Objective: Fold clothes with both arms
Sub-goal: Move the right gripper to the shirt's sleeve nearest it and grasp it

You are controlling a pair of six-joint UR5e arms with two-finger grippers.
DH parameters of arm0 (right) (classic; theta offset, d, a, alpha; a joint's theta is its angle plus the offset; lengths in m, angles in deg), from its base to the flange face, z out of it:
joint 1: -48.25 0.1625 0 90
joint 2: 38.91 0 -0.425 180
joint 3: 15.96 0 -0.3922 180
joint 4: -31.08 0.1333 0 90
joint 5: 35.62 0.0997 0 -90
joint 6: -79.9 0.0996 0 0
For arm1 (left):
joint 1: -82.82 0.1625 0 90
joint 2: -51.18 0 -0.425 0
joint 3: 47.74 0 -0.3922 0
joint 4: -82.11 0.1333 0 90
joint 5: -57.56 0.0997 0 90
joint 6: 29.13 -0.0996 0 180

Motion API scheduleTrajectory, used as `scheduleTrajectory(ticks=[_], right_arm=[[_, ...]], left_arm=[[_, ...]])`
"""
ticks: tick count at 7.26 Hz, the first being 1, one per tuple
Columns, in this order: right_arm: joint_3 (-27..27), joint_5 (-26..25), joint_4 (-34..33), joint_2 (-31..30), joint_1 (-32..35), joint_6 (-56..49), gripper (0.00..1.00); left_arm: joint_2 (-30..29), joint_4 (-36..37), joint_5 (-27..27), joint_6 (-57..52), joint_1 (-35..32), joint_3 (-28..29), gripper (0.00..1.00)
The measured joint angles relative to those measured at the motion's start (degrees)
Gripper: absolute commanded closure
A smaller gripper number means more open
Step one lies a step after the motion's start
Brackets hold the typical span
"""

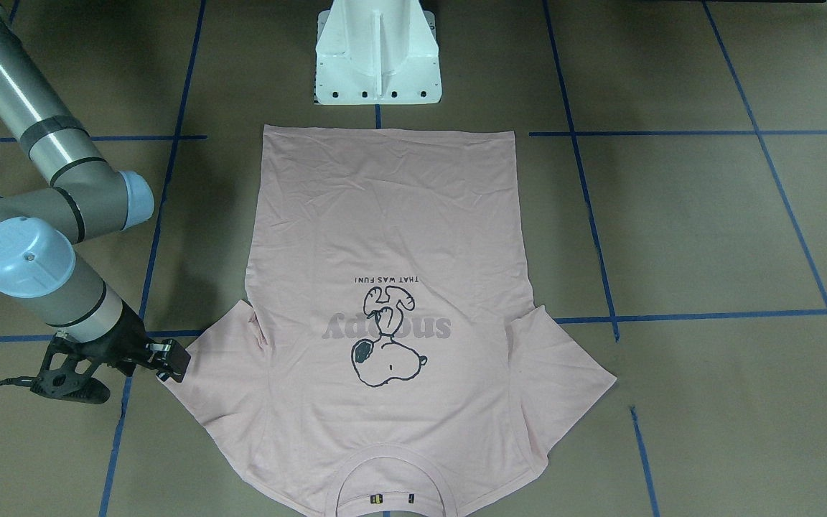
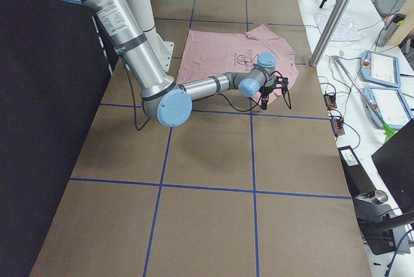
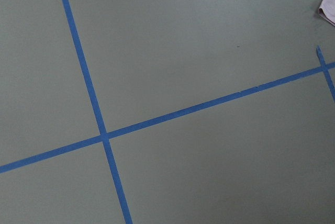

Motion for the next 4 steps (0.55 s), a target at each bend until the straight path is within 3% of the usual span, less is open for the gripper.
scheduleTrajectory(ticks=[1,3,4], right_arm=[[0.44,-0.88,0.43,0.03,-0.54,0.61,0.46],[1.04,-1.45,0.62,0.01,-0.98,0.96,1.0],[1.27,-1.53,0.63,0.0,-1.01,0.99,1.0]], left_arm=[[0.01,-0.02,0.0,0.01,0.0,-0.04,0.0],[0.01,-0.08,0.0,0.01,0.0,-0.07,0.0],[0.02,-0.07,0.0,-0.01,0.0,-0.07,0.0]])
